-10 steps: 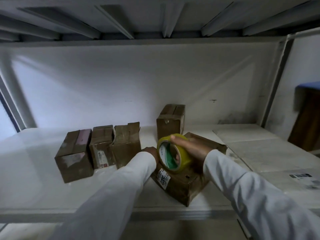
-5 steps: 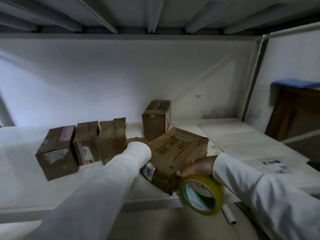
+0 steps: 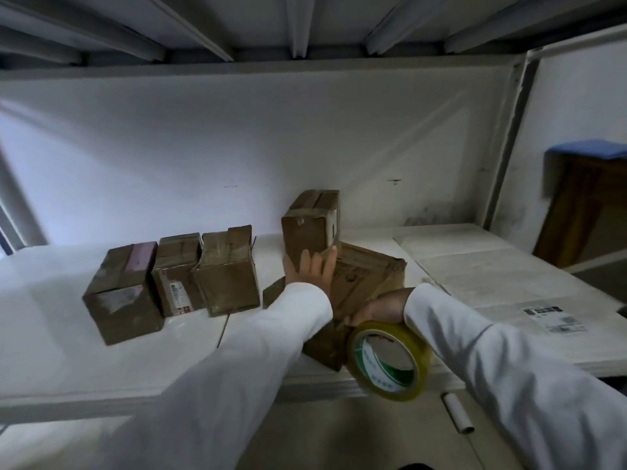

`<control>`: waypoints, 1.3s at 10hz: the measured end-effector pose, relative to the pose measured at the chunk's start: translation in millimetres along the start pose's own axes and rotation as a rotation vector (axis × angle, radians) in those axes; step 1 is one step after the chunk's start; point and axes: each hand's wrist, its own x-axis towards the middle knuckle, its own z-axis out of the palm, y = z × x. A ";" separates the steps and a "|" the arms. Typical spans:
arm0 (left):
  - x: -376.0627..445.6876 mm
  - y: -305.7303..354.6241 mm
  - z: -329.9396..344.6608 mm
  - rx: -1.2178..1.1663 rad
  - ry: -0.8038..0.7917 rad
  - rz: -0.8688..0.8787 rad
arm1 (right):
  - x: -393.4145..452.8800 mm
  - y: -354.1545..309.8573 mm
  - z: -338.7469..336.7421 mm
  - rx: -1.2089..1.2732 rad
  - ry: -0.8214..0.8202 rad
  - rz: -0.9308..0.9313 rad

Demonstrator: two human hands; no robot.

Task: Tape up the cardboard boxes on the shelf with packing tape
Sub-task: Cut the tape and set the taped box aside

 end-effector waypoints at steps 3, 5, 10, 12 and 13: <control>-13.5 -17.9 16.5 -0.394 -0.004 -0.226 | -11.7 5.9 3.1 0.496 0.072 -0.014; 1.3 -61.0 19.5 -1.136 -0.121 -0.571 | -29.7 6.9 -19.7 1.008 0.073 -0.053; -62.2 -48.6 -0.2 -1.198 0.319 -0.026 | 8.4 -66.4 -60.2 1.351 0.526 -0.474; -45.0 -42.6 -2.9 -1.005 0.310 -0.231 | -0.1 -79.7 -74.9 1.285 0.351 -0.352; -32.8 -62.2 -2.0 -1.128 0.316 -0.331 | -27.4 -71.8 -94.5 0.986 0.185 -0.171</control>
